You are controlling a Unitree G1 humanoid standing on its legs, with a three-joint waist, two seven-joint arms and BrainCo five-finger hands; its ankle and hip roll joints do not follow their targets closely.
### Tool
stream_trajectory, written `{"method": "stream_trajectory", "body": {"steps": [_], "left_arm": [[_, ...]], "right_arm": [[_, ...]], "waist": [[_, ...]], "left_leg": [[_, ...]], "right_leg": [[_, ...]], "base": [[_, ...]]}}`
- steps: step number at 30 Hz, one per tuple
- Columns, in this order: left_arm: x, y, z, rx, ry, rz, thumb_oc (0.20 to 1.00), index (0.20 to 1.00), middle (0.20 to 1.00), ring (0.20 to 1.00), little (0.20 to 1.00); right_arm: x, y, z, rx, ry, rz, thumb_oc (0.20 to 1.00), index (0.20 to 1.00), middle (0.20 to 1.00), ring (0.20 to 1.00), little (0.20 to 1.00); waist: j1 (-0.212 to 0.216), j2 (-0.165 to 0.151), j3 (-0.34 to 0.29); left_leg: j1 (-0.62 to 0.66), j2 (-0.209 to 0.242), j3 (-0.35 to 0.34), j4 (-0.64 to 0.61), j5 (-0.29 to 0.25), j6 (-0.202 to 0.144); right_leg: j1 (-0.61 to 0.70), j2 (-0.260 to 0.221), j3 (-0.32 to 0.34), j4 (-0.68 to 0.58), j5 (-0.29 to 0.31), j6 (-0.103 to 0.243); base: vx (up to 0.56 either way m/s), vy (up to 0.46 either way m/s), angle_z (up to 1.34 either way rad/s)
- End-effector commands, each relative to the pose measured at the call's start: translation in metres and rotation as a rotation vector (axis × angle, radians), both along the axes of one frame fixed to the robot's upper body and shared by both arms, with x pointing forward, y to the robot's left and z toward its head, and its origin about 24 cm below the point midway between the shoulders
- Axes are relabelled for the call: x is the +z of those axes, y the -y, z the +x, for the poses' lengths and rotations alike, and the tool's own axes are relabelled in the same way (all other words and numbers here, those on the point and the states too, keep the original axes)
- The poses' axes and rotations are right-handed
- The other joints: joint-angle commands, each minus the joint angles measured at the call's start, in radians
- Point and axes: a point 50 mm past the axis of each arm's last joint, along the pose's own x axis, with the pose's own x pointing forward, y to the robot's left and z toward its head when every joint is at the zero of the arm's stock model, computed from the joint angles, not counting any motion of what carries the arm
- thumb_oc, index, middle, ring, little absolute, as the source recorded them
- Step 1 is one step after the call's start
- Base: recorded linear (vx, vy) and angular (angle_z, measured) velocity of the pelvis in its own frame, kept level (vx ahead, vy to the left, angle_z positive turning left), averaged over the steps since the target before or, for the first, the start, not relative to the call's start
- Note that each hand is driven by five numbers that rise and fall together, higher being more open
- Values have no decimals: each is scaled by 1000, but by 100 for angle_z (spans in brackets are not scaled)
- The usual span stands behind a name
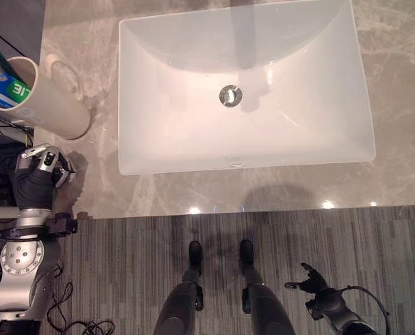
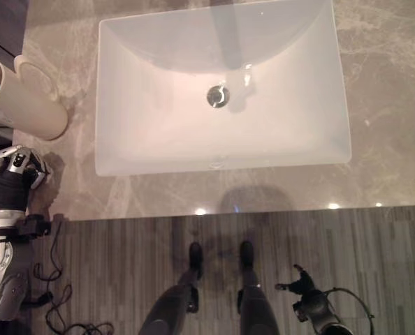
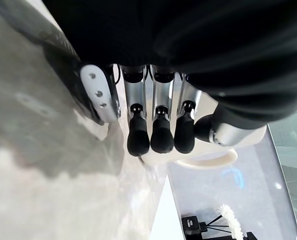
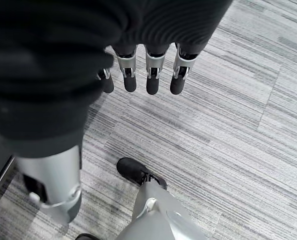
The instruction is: Put brush and paste in cup on sink, flatten towel.
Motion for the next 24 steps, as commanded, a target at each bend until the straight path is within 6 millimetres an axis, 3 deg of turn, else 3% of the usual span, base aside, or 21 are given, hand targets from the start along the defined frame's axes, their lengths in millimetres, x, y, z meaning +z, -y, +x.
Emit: {"method": "stream_trajectory", "body": {"steps": [1, 13, 24], "left_arm": [[-17, -11, -2, 65, -88, -1, 200, 200, 200, 200, 200], [16, -12, 9, 83, 32, 51, 200, 200, 200, 200, 200], [24, -10, 20, 81, 48, 74, 200, 200, 200, 200, 200]], "right_arm": [[1, 1, 2, -35, 9, 2, 1000, 1000, 1000, 1000, 1000], [6, -9, 13, -20, 68, 39, 1000, 1000, 1000, 1000, 1000], [1, -12, 9, -16, 44, 46, 1000, 1000, 1000, 1000, 1000]], "waist": [[-12, -63, 6], [-32, -69, 7], [-44, -69, -1]], "left_leg": [[-77, -54, -48, 137, -78, 40], [-118, -62, -32, 141, -91, 51], [-123, -68, -23, 144, -98, 54]], "right_leg": [[29, -78, 88, 3, -36, 53], [-17, -72, 113, -2, -21, 64], [-30, -68, 125, -2, -16, 67]], "base": [[1, 15, -4], [10, 15, -5], [2, 2, 0]]}}
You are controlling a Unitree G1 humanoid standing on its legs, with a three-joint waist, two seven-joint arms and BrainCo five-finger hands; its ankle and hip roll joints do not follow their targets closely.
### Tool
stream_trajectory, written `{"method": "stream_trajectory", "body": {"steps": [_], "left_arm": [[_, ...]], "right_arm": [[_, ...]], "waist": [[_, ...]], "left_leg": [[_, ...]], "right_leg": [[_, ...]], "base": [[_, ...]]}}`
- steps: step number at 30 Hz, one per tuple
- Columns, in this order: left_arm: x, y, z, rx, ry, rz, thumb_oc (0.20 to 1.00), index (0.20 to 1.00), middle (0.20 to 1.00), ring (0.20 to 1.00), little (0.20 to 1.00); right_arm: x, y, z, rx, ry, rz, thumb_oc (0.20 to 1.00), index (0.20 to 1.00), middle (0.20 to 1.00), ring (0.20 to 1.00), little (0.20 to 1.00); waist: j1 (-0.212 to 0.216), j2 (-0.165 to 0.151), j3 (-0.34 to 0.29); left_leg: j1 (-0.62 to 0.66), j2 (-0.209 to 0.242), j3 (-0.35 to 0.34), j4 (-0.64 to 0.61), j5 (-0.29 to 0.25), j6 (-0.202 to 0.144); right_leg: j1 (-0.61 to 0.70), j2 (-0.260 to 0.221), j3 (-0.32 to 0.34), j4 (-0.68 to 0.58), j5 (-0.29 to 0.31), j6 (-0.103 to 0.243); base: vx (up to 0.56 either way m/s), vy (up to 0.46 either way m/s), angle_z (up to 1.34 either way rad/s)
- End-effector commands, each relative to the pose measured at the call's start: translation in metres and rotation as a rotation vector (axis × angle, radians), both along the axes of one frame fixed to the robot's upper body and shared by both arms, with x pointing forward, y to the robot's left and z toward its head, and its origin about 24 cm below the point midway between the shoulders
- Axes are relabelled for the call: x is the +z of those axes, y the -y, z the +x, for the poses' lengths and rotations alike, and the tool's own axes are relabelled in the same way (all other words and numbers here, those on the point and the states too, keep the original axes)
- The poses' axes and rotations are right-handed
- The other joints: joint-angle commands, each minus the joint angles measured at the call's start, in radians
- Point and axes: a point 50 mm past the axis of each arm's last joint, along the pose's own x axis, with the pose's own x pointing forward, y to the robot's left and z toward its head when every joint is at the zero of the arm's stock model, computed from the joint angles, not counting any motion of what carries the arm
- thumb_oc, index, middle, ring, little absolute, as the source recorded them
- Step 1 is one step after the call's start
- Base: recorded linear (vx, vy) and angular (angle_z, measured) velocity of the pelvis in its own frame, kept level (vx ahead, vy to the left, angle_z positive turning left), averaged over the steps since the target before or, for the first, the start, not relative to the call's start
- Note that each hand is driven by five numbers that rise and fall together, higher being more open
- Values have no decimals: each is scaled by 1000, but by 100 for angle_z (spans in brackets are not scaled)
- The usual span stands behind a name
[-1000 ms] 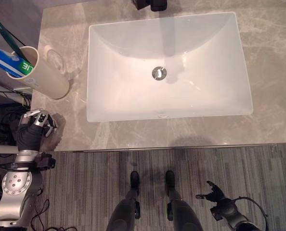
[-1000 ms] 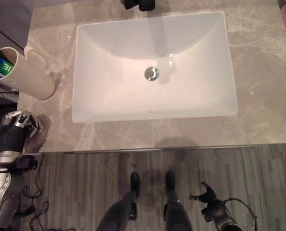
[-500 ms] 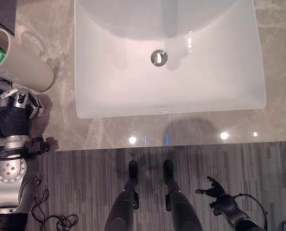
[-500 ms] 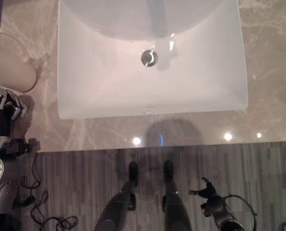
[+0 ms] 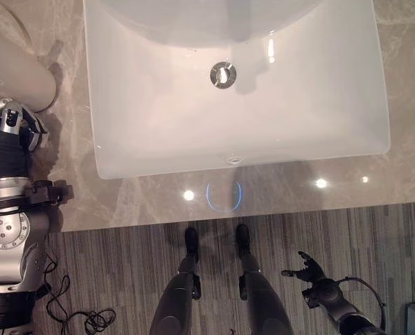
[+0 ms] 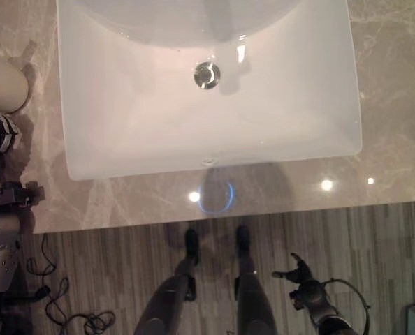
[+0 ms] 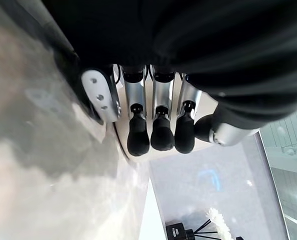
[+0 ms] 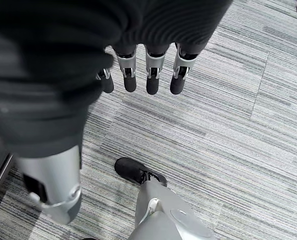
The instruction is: Put brush and paste in cup on sink, flatten towel.
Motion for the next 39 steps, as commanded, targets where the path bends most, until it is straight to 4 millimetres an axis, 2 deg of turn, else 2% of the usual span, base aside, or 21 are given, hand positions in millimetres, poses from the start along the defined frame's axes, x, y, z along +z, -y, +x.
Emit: {"method": "stream_trajectory", "body": {"steps": [1, 9, 19, 28, 33, 37, 39], "left_arm": [[-25, -6, 6, 40, -165, 53, 200, 200, 200, 200, 200], [-20, -4, 17, 34, -165, 74, 200, 200, 200, 200, 200], [-17, 17, 33, -39, -174, 125, 200, 200, 200, 200, 200], [-17, 29, 44, -77, -175, 124, 200, 200, 200, 200, 200], [-25, 27, 36, -84, -197, 131, 200, 200, 200, 200, 200], [-45, 16, 19, -49, -261, 116, 200, 200, 200, 200, 200], [-48, 15, 16, -48, -268, 111, 200, 200, 200, 200, 200]], "right_arm": [[-9, -5, -11, -10, -39, 6, 1000, 1000, 1000, 1000, 1000], [-10, -8, -12, -4, -45, 17, 1000, 1000, 1000, 1000, 1000], [-17, -8, -20, -6, -105, 15, 1000, 1000, 1000, 1000, 1000], [-14, -16, -7, 22, -83, 23, 1000, 1000, 1000, 1000, 1000], [-14, -22, -4, 34, -78, 33, 1000, 1000, 1000, 1000, 1000], [-16, -25, -5, 55, -88, 23, 1000, 1000, 1000, 1000, 1000], [-14, -24, -4, 62, -81, 23, 1000, 1000, 1000, 1000, 1000]], "waist": [[-26, -45, -34], [-36, -49, -41], [-22, -44, -53], [-6, -46, -49], [3, -51, -47], [20, -55, -52], [21, -57, -55]], "left_leg": [[-67, -51, -60, 144, -91, 41], [-74, -49, -58, 150, -92, 41], [-74, -56, -92, 156, -82, 40], [-70, -70, -126, 147, -68, 42], [-62, -76, -134, 149, -70, 47], [-13, -79, -136, 147, -88, 57], [-10, -80, -135, 150, -88, 59]], "right_leg": [[44, -61, 86, -2, -27, 56], [36, -55, 89, -2, -21, 56], [53, -61, 60, 0, -21, 53], [71, -69, 17, 20, -26, 53], [78, -71, 11, 36, -35, 50], [108, -73, 7, 58, -47, 54], [105, -73, 11, 71, -45, 54]], "base": [[0, 0, 0], [0, 0, 0], [-7, -8, 3], [-11, -1, 15], [-8, 25, 6], [11, 41, 13], [4, 58, 5]]}}
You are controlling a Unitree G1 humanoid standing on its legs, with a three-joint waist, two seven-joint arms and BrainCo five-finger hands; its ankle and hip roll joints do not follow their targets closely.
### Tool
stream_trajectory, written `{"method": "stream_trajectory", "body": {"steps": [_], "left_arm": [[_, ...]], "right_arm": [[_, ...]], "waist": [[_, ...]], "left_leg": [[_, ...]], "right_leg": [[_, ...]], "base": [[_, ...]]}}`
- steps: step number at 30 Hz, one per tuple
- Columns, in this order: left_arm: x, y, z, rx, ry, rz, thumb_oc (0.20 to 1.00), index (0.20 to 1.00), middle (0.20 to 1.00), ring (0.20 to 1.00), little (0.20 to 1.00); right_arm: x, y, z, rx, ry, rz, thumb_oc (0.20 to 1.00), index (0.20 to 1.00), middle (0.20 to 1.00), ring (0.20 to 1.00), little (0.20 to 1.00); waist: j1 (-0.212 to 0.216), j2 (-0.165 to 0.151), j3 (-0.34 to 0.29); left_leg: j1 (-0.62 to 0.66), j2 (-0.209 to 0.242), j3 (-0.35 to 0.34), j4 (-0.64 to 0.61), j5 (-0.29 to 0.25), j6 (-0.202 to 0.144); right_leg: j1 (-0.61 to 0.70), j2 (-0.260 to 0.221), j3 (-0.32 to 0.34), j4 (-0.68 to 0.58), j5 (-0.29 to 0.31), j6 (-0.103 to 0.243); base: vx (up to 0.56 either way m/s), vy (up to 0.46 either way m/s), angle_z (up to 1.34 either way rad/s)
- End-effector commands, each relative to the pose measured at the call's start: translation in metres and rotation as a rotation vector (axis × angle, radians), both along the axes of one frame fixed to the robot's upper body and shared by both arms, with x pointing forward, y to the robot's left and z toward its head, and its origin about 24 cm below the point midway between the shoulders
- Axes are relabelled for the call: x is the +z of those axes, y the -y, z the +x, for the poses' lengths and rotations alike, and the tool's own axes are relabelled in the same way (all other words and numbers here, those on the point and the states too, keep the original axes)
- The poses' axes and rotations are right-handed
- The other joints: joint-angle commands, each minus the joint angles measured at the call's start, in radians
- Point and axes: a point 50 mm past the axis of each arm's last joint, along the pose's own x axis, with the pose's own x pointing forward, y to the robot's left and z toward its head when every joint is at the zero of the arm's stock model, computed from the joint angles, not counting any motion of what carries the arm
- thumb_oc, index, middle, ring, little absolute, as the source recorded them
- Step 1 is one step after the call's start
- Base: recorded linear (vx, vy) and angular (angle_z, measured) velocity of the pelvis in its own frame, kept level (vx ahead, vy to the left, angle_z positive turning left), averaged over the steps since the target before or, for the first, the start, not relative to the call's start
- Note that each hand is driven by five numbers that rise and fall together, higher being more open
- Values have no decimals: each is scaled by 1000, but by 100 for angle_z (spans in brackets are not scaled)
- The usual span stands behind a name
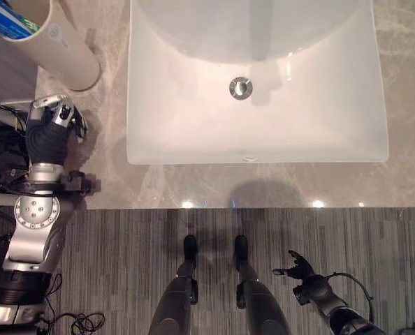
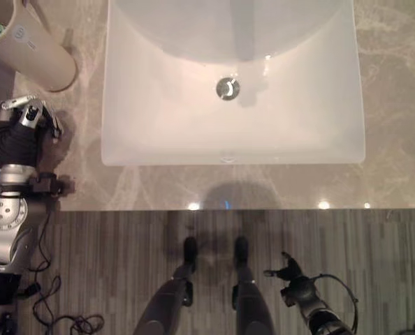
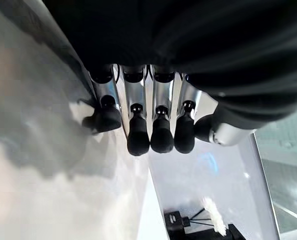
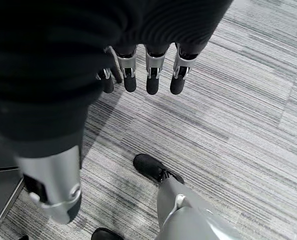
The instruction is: Put brush and paste in cup on sink, flatten towel.
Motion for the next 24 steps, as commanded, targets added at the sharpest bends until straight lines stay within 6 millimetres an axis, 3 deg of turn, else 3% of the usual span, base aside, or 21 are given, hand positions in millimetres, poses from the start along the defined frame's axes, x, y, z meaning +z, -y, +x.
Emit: {"method": "stream_trajectory", "body": {"steps": [1, 8, 12, 13, 14, 15, 16, 18, 20, 24], "left_arm": [[-40, -13, -18, 47, -168, 16, 200, 200, 200, 200, 200], [-56, -6, -28, -4, -232, 25, 200, 200, 200, 200, 200], [-67, -5, -31, -20, -282, 20, 200, 200, 200, 200, 200], [-70, -5, -34, -28, -302, 21, 200, 200, 200, 200, 200], [-73, -5, -35, -26, -313, 28, 200, 200, 200, 200, 200], [-73, -5, -35, -26, -313, 28, 200, 200, 200, 200, 200], [-77, -7, -36, -18, -323, 13, 200, 200, 200, 200, 200], [-78, -6, -36, -18, -324, 12, 200, 200, 200, 200, 200], [-75, -11, -38, 5, -308, 6, 200, 200, 200, 200, 200], [-84, -11, -40, 21, -331, -14, 200, 200, 200, 200, 200]], "right_arm": [[-9, -3, -16, 14, -50, 12, 1000, 1000, 1000, 1000, 1000], [-8, 6, -25, 19, -50, 18, 1000, 1000, 1000, 1000, 1000], [-11, 7, -31, 42, -74, 14, 1000, 1000, 1000, 1000, 1000], [-9, 6, -30, 69, -72, 15, 1000, 1000, 1000, 1000, 1000], [-8, 5, -30, 83, -61, 19, 1000, 1000, 1000, 1000, 1000], [-8, 5, -30, 84, -62, 18, 1000, 1000, 1000, 1000, 1000], [-9, 8, -37, 88, -70, 19, 1000, 1000, 1000, 1000, 1000], [-9, 8, -37, 88, -70, 19, 1000, 1000, 1000, 1000, 1000], [-10, 11, -40, 98, -83, 3, 1000, 1000, 1000, 1000, 1000], [-15, 17, -56, 104, -136, -17, 1000, 1000, 1000, 1000, 1000]], "waist": [[13, -48, -30], [1, -37, -57], [-7, -26, -77], [-15, -14, -80], [-21, -2, -86], [-22, -2, -85], [-42, 7, -104], [-42, 8, -104], [-46, -3, -103], [-55, -23, -125]], "left_leg": [[4, -68, -42, 100, -109, 71], [148, -98, -37, 111, -161, 106], [202, -110, -47, 102, -167, 122], [234, -113, -57, 96, -169, 131], [264, -114, -63, 87, -171, 137], [266, -114, -63, 86, -172, 137], [310, -123, -85, 63, -172, 136], [312, -121, -86, 61, -172, 136], [342, -142, -99, 64, -186, 131], [355, -154, -122, 99, -223, 122]], "right_leg": [[25, -56, 107, 107, -53, 57], [76, -51, 127, 242, -83, 76], [64, -41, 159, 344, -35, 81], [42, -19, 184, 432, -8, 75], [20, 12, 179, 479, -30, 66], [21, 12, 179, 482, -33, 65], [-12, 71, 214, 426, -92, 47], [-10, 72, 213, 425, -92, 47], [-71, 61, 196, 272, -29, 57], [-21, 56, 220, 237, -24, 57]], "base": [[46, 102, -1], [54, 138, -9], [43, 103, -4], [105, 192, -6], [81, 152, -6], [171, 143, -5], [129, 62, 5], [126, 21, 34], [192, -53, 24], [114, -81, 27]]}}
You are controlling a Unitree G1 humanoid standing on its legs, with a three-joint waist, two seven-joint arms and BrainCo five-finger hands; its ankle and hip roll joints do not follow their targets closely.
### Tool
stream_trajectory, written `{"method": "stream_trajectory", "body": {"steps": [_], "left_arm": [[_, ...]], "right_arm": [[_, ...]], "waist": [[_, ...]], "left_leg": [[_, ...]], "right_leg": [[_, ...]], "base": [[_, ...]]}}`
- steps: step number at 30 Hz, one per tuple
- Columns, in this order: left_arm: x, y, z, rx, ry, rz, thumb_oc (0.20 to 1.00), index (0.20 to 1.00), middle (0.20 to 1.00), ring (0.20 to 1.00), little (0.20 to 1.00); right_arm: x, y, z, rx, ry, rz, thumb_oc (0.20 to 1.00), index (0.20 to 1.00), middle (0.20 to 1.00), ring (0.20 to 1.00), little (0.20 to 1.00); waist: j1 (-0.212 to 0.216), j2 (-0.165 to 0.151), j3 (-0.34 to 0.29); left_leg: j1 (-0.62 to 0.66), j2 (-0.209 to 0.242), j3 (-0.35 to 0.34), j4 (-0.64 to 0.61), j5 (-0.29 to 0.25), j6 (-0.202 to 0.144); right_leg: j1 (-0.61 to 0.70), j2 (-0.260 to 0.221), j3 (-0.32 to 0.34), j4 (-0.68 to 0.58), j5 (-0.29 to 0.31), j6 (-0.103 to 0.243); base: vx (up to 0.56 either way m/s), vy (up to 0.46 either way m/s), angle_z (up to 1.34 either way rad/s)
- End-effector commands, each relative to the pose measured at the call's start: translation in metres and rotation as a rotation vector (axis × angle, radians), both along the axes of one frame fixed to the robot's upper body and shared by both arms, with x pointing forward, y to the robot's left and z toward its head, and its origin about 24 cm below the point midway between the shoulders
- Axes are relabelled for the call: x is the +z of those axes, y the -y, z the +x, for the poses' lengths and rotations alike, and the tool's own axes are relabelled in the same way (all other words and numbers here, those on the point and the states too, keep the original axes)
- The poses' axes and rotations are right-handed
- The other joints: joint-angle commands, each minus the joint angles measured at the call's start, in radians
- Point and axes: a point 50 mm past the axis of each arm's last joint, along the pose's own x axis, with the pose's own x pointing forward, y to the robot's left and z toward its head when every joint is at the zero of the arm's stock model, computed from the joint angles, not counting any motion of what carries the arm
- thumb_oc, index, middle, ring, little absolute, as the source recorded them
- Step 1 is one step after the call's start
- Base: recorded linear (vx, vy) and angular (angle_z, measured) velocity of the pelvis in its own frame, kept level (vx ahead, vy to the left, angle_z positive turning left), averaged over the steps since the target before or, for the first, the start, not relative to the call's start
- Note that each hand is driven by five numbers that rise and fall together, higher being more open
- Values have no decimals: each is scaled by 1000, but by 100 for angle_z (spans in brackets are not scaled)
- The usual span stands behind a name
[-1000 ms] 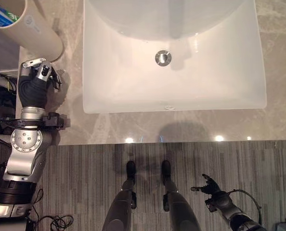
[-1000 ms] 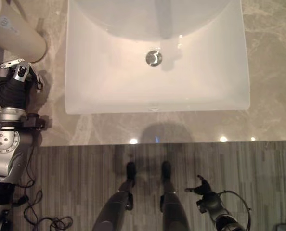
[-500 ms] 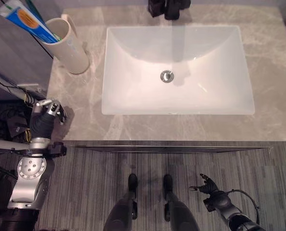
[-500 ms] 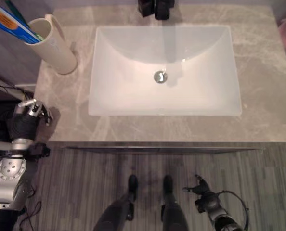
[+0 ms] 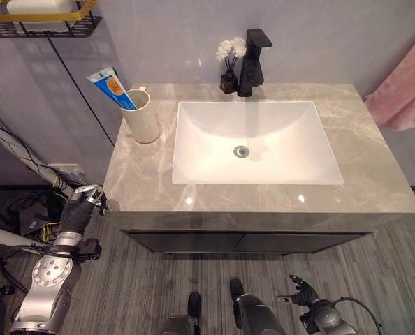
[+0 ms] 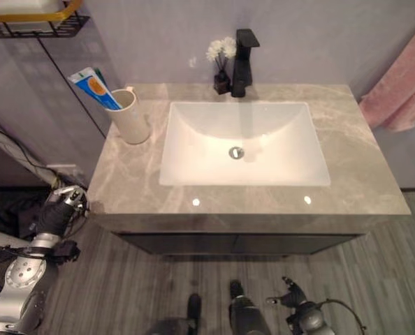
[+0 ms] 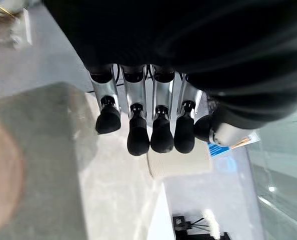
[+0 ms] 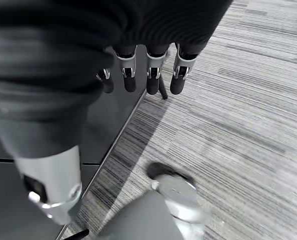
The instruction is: Put brush and paste in cup on sink, flatten towel.
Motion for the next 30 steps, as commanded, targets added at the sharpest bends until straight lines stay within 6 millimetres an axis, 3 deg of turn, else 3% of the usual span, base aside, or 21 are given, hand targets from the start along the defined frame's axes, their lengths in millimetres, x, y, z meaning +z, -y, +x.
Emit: {"method": "stream_trajectory", "body": {"steps": [1, 5, 12, 23, 30], "left_arm": [[28, -2, -1, 14, 149, 42, 200, 200, 200, 200, 200], [24, -9, -6, 44, 132, 33, 200, 200, 200, 200, 200], [29, -19, -2, 92, 148, 21, 200, 200, 200, 200, 200], [72, -1, 28, 23, 315, 59, 200, 200, 200, 200, 200], [81, 11, 44, -5, 354, 57, 200, 200, 200, 200, 200]], "right_arm": [[0, 14, -9, 30, -32, -52, 1000, 1000, 1000, 1000, 1000], [0, 16, -13, 48, -45, -67, 1000, 1000, 1000, 1000, 1000], [14, 4, 9, 206, 42, -81, 1000, 1000, 1000, 1000, 1000], [40, -33, 62, 389, 223, -78, 1000, 1000, 1000, 1000, 1000], [58, -46, 83, 389, 338, -46, 1000, 1000, 1000, 1000, 1000]], "waist": [[-10, -32, -33], [-9, -31, -52], [-5, -31, -25], [3, -31, 59], [0, -32, 84]], "left_leg": [[85, -99, -48, 48, -141, 4], [87, -86, -54, 37, -136, -5], [17, -62, -69, 7, -91, -31], [-91, -61, -96, -6, -40, -47], [-116, -59, -103, -17, -31, -53]], "right_leg": [[60, -5, 20, -63, 110, -1], [86, 4, 14, -79, 100, -9], [60, -4, -23, -102, 91, -23], [-12, -30, -57, -111, 105, -30], [-36, -35, -65, -104, 98, -34]], "base": [[95, -80, 40], [81, -102, 32], [-42, -65, -1], [-44, 0, 14], [12, 2, 10]]}}
